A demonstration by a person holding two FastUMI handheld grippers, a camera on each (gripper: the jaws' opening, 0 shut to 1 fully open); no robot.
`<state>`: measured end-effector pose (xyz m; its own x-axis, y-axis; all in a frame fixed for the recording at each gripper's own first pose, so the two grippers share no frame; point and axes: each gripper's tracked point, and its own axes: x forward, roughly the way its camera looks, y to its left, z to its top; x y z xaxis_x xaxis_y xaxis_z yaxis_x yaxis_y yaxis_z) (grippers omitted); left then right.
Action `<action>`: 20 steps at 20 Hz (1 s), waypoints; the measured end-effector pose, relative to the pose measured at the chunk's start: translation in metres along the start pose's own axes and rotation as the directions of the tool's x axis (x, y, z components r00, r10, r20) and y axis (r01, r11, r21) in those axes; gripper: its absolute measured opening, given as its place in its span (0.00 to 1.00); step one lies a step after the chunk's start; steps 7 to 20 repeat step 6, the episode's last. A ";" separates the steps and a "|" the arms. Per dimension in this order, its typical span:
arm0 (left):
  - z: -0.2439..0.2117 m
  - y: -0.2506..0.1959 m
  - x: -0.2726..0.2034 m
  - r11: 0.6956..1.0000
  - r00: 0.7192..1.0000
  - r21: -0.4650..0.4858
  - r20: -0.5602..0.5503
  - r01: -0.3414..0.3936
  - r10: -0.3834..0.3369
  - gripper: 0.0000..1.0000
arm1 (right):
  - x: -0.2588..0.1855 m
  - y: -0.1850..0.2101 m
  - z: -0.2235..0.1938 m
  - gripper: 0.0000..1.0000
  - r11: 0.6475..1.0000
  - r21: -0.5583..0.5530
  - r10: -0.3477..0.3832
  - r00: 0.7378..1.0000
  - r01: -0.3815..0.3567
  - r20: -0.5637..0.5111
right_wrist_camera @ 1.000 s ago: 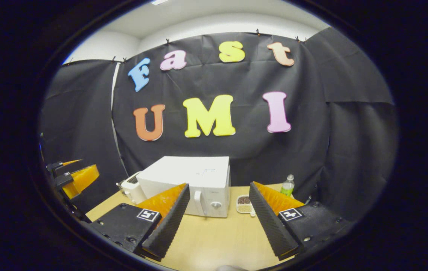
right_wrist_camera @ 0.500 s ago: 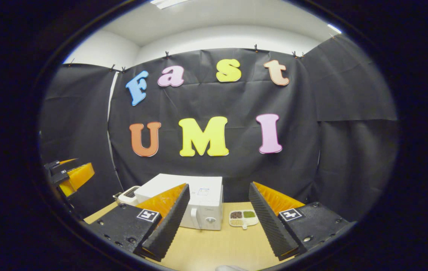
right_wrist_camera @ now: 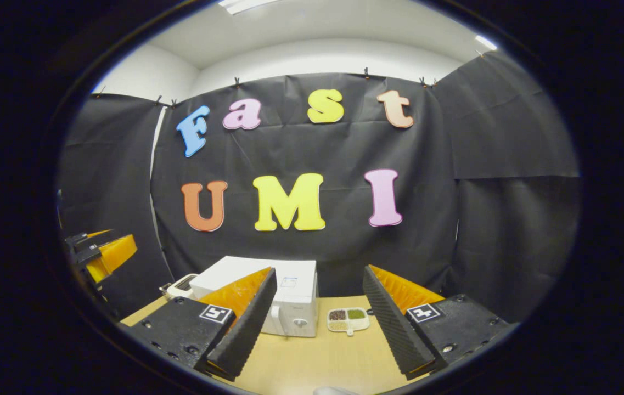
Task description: Open the microwave oven with the left hand, put the food in, and close the microwave oven.
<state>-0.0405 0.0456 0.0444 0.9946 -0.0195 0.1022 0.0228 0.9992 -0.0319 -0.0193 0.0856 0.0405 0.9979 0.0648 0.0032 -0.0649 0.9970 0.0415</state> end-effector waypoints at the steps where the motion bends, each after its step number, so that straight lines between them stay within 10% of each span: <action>1: 0.001 0.001 0.000 1.000 1.000 0.000 -0.001 0.001 -0.001 0.96 | 0.000 0.001 0.001 0.92 1.000 -0.004 0.000 1.000 0.000 0.004; 20: 0.003 0.013 0.005 1.000 1.000 -0.020 0.004 -0.017 0.017 0.96 | 0.005 0.009 0.008 0.92 1.000 -0.020 0.017 1.000 -0.016 0.012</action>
